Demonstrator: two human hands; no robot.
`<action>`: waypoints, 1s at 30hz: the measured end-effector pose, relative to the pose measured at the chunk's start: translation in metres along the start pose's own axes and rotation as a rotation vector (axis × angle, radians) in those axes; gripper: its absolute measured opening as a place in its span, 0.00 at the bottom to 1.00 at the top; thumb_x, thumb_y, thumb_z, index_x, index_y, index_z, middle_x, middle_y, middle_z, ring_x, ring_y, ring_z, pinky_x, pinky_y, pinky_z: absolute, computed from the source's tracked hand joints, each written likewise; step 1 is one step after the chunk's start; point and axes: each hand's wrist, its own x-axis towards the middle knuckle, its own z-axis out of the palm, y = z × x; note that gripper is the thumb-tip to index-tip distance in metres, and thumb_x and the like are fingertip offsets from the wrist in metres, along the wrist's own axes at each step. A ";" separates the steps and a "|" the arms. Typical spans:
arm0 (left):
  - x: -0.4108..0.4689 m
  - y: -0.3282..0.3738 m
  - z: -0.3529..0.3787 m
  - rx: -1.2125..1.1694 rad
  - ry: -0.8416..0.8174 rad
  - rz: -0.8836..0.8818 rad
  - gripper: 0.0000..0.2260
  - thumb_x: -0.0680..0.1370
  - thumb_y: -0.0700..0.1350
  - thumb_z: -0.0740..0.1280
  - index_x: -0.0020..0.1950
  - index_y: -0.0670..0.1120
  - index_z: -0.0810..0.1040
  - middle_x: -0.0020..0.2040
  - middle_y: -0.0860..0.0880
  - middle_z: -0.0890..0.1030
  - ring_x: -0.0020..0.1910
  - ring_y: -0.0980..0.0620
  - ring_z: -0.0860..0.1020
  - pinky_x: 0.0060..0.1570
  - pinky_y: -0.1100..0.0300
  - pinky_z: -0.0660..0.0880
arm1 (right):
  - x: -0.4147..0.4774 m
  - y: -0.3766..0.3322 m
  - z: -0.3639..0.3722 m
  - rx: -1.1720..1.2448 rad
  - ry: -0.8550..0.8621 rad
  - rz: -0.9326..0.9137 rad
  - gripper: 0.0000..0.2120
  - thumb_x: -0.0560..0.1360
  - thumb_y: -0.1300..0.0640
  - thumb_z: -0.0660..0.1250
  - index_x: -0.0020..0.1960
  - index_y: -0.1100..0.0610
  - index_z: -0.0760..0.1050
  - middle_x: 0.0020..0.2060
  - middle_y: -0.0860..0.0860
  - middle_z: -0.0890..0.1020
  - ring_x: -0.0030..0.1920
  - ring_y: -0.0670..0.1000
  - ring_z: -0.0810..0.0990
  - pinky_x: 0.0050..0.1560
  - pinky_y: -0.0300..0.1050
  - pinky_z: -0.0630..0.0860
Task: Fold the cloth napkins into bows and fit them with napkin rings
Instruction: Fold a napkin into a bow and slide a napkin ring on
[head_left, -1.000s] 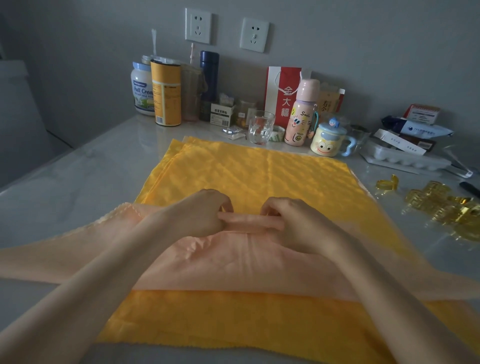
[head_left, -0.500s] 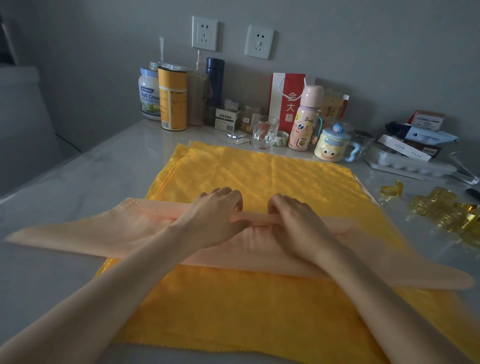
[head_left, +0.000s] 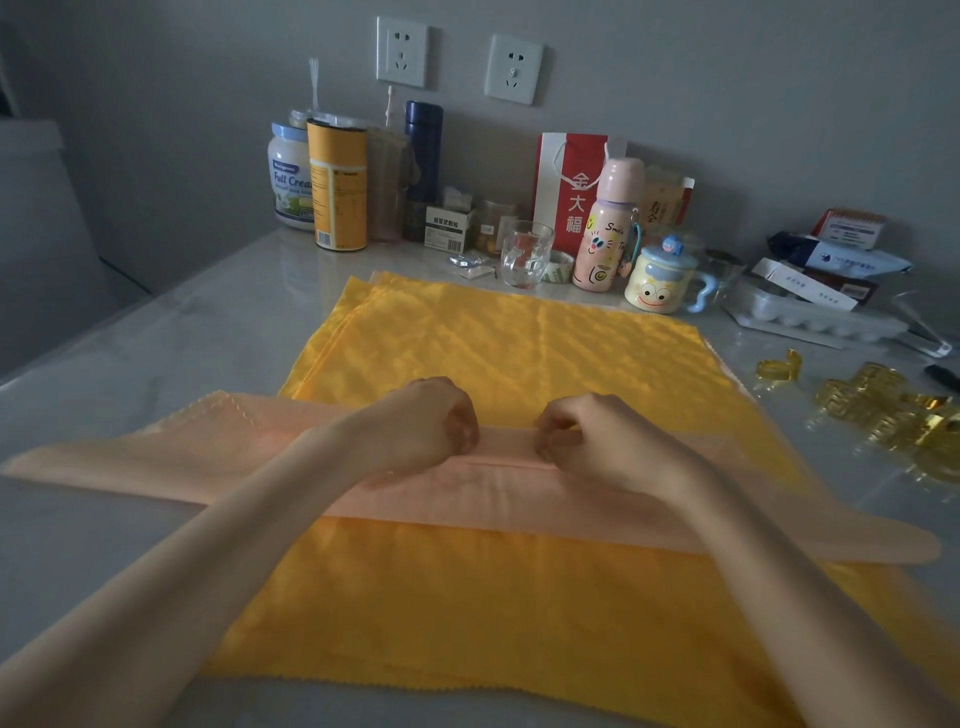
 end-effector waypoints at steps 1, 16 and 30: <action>-0.001 0.000 -0.004 -0.012 -0.027 -0.008 0.07 0.78 0.41 0.63 0.47 0.52 0.77 0.50 0.55 0.73 0.52 0.56 0.72 0.52 0.63 0.69 | -0.001 0.001 -0.002 0.002 -0.003 -0.001 0.06 0.74 0.61 0.63 0.45 0.51 0.77 0.44 0.45 0.80 0.46 0.45 0.77 0.43 0.32 0.72; 0.000 -0.006 0.011 0.147 0.289 0.112 0.09 0.75 0.39 0.65 0.55 0.47 0.76 0.54 0.50 0.75 0.57 0.49 0.72 0.55 0.55 0.68 | 0.003 0.004 0.008 -0.224 0.298 -0.120 0.07 0.70 0.64 0.62 0.47 0.56 0.72 0.46 0.51 0.76 0.49 0.53 0.74 0.41 0.43 0.65; -0.002 -0.002 0.007 0.035 0.152 0.057 0.06 0.76 0.42 0.63 0.51 0.51 0.73 0.49 0.54 0.76 0.53 0.52 0.75 0.53 0.55 0.72 | 0.000 0.005 0.001 -0.013 0.061 -0.007 0.03 0.73 0.56 0.65 0.45 0.49 0.74 0.44 0.45 0.79 0.46 0.47 0.77 0.49 0.46 0.76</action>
